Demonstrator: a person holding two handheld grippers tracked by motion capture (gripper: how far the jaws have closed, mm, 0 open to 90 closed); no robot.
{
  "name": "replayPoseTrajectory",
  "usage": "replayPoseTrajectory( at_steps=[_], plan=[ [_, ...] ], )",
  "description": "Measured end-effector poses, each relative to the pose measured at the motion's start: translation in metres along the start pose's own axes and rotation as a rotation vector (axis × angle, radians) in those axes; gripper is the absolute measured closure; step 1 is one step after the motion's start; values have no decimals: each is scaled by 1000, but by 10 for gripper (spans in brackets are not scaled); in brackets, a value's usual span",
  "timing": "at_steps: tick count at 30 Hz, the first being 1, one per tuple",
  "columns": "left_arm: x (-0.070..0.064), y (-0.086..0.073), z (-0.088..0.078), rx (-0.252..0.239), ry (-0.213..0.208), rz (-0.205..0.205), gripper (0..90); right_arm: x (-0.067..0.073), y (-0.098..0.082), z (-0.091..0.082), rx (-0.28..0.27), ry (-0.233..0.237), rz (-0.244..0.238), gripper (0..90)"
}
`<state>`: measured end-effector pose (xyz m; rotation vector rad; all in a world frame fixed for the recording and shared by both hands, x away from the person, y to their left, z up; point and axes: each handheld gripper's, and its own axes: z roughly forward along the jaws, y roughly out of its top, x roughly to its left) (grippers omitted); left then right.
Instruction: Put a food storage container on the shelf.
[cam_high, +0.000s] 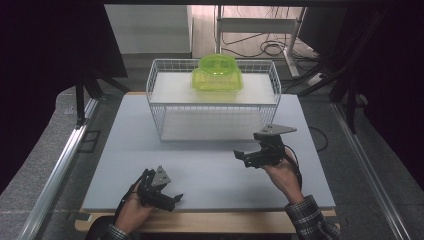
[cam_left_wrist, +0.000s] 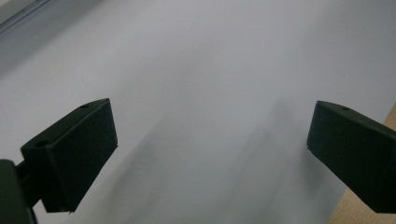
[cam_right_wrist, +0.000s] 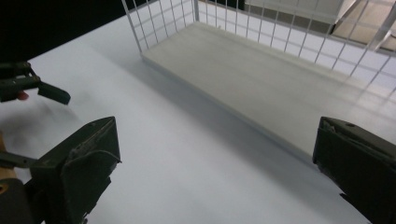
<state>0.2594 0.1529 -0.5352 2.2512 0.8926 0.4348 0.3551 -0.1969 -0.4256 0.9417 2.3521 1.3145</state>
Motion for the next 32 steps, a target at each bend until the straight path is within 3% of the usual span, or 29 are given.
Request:
replayPoseTrajectory(
  at_steps=[8,16,23,27,32],
  plan=[
    [0,0,0,-5,3,8,12,-4,-26,1,13,-7,27,7],
    [-1,-1,0,-5,9,20,10,-3,-46,2,34,-36,22,4],
    [-1,-1,0,-4,12,29,8,-3,-69,10,95,-39,30,4],
    [-2,-1,0,-10,13,29,6,-3,-76,17,139,-51,17,4],
    [-1,0,0,-16,18,30,5,-3,-78,21,150,-71,22,4]
  ],
)
